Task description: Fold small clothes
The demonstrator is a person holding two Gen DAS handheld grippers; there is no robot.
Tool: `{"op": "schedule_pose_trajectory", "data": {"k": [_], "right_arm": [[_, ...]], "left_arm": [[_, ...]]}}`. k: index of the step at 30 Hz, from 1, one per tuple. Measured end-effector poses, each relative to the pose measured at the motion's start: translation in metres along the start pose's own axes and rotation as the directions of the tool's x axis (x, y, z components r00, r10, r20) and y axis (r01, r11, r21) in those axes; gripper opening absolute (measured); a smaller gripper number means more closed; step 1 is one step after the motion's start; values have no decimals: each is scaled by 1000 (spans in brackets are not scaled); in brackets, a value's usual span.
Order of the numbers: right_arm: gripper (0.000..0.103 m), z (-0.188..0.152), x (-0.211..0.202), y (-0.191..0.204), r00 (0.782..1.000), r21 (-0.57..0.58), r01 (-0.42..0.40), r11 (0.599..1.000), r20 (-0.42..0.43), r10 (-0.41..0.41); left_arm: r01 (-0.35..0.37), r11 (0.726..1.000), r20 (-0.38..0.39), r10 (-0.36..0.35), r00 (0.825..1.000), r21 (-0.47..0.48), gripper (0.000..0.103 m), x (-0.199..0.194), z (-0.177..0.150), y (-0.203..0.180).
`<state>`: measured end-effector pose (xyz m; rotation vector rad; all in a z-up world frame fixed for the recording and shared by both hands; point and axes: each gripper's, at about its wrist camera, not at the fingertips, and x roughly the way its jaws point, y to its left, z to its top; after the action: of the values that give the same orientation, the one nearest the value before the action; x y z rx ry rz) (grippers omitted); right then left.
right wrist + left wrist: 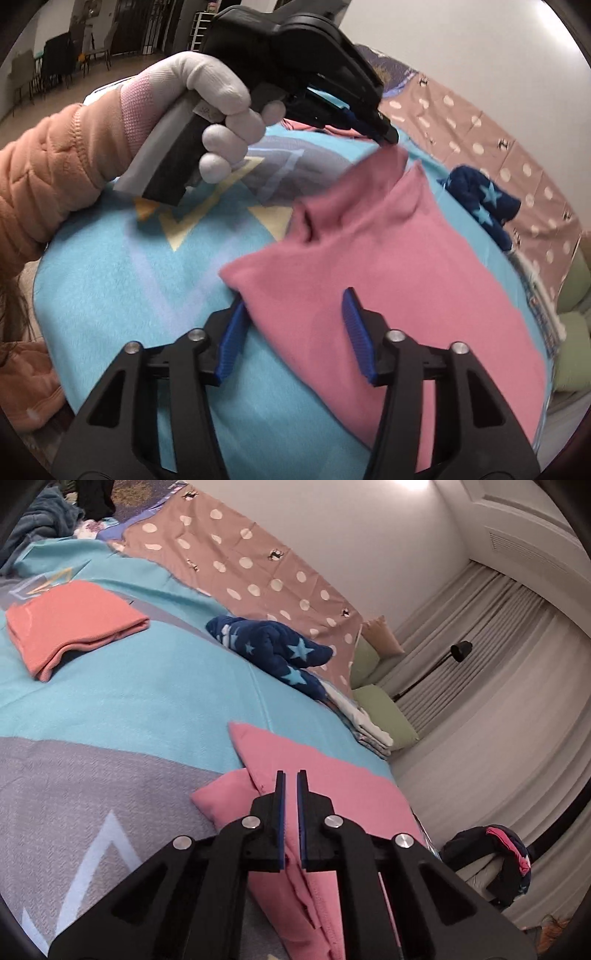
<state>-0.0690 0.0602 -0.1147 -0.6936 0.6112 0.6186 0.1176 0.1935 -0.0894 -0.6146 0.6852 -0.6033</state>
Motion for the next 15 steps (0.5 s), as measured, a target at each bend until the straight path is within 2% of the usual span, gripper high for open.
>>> {"op": "schedule_pose_trajectory", "data": {"k": [3, 4, 5, 6, 7, 9, 11, 13, 15], "right_arm": [[33, 4, 4, 12, 999, -64, 30, 997, 20, -29], [19, 5, 4, 16, 999, -76, 30, 997, 22, -28], [9, 5, 3, 18, 999, -86, 27, 996, 26, -25], [6, 6, 3, 16, 999, -84, 32, 996, 35, -29], [5, 6, -2, 14, 999, -72, 20, 997, 50, -17], [5, 7, -12, 6, 996, -40, -13, 999, 84, 17], [5, 9, -20, 0, 994, -10, -30, 1000, 105, 30], [5, 9, -19, -2, 994, 11, -54, 998, 95, 53], [5, 8, -13, -6, 994, 44, -88, 995, 75, 85]], "left_arm": [[-37, 997, -35, 34, 999, -71, 8, 1, -7, 20], [-44, 994, -54, 39, 998, -96, 11, 0, -9, 25], [-47, 992, -66, 40, 997, -114, 22, -1, -11, 29], [-50, 991, -80, 40, 996, -125, 35, -2, -14, 30], [-47, 991, -93, 35, 995, -128, 47, -3, -14, 31], [-20, 990, -133, 2, 991, -136, 57, -4, -21, 30], [1, 993, -150, -20, 988, -122, 63, -3, -25, 26], [34, 992, -146, -51, 988, -118, 75, -5, -29, 23], [35, 994, -153, -51, 987, -106, 80, 2, -29, 18]]}}
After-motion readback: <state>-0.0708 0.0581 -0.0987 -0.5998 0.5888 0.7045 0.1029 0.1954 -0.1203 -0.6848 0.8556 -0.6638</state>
